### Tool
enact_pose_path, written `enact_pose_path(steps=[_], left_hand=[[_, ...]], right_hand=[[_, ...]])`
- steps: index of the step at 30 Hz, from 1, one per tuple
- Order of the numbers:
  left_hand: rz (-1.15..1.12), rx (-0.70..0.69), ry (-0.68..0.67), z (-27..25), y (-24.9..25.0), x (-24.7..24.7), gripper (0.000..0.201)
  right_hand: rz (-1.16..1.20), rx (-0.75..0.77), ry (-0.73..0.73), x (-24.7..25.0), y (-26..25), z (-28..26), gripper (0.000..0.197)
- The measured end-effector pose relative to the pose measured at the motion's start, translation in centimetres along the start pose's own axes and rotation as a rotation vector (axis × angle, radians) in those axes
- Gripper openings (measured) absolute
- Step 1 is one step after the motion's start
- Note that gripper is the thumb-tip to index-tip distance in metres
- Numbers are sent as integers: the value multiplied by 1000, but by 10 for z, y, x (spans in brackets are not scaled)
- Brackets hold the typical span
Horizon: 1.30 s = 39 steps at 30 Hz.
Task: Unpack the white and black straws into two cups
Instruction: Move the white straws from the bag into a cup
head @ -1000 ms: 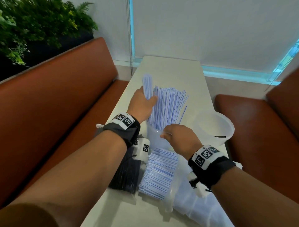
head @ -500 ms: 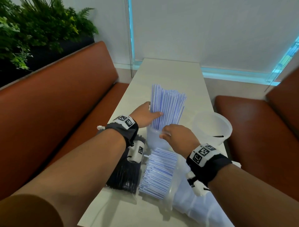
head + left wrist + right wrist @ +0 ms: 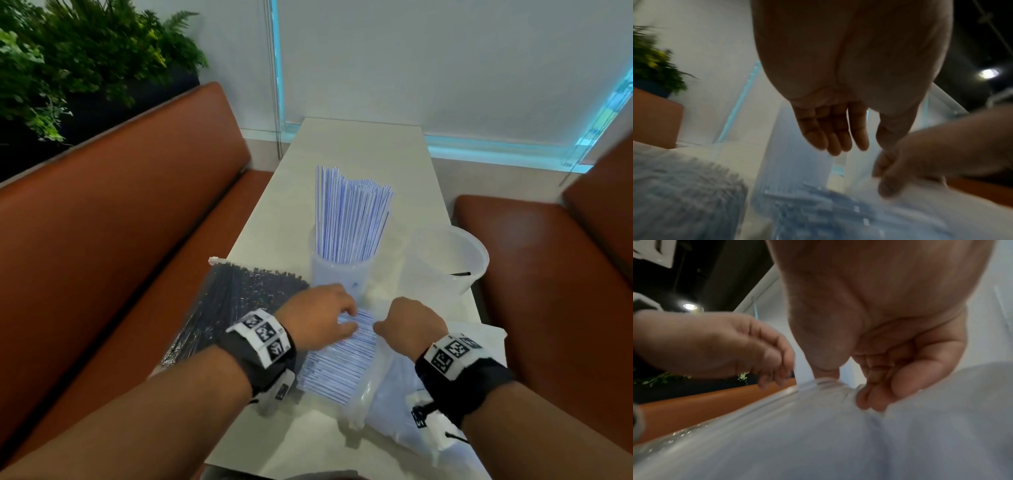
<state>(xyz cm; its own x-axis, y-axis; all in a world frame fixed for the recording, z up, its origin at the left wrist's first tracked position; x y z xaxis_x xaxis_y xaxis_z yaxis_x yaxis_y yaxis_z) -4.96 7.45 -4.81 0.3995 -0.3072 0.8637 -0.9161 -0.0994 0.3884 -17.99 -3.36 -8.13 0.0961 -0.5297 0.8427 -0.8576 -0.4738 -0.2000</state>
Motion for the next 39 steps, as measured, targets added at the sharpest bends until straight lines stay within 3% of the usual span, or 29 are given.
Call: enact_pose_path(steps=[5,14,19,23,26,29,33,36,39], left_hand=[[197,-49,-169,27,15,-41,55],[327,11,-288,46,24,-57,49],[395,37,-200,43,24,-47,35],[465,61,-137,28,7,-31,19],[493,78,-114,11,-20,-17,24],[509,108,-78,-8,-55,-7,33],[470,210,-40,-29,-98,3,20],[426,228,17,-37,-113,6,18],[386,188,99,-37,-112,6,17]], right_hand=[[109,74,-25,2,-2,4,36],[163,122,5,11,-3,-3,34],[115,81,24,11,1,-3,21],[199,144,69,11,4,-1,42],[197,180,66,13,5,1,27],[219,195,63,10,9,3,25],[235,220,80,5,9,5,20],[411,355,241,15,0,-3,42],[792,496,411,32,-2,-18,48]])
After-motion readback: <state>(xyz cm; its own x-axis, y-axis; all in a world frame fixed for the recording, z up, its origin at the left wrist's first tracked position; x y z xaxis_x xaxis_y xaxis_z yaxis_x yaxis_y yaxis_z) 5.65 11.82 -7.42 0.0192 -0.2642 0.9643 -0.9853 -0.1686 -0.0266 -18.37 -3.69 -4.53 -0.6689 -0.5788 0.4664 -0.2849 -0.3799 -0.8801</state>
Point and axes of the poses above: each hand's wrist, its own z-axis towards the middle knuckle, its own x-axis out of the back of the hand, y = z × x, the point moved 6 cm from there along z, towards the middle knuckle, and after that the axes turned 15 degrees about -y, right-handed, at the moved point
